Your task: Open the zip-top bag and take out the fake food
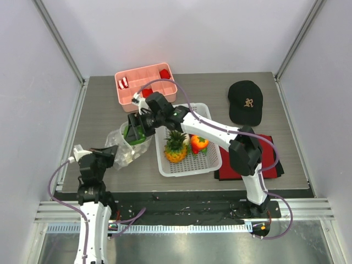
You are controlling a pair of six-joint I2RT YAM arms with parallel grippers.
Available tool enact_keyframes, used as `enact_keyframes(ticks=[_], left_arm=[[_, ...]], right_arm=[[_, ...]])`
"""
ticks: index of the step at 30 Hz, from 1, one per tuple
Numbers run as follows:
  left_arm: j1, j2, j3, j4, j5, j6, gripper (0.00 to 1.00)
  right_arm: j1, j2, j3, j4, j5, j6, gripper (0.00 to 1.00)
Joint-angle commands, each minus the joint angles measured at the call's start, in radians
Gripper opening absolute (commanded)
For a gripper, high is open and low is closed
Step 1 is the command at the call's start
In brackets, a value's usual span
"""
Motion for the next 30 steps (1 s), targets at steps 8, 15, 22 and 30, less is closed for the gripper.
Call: enact_keyframes(ticks=[8,15,22,30], left_arm=[[0.002,0.072,0.096,-0.117,-0.203,0.182,0.0],[0.002,0.317,0.121,0.028,-0.167,0.212,0.0],[0.003,0.515,0.336,-0.09,-0.208,0.382,0.26],[-0.001,0.465,0.578,-0.351,-0.291,0.539,1.0]], right_arm=[[-0.026,-0.154,0.001,-0.147,0.122,-0.171,0.65],[-0.081,-0.234,-0.09,-0.267,0.542,-0.323,0.67],[-0.18,-0.264,-0.234,-0.206,0.691,-0.366,0.79],[-0.201,-0.258,-0.268,-0.149,0.78,-0.347,1.0]])
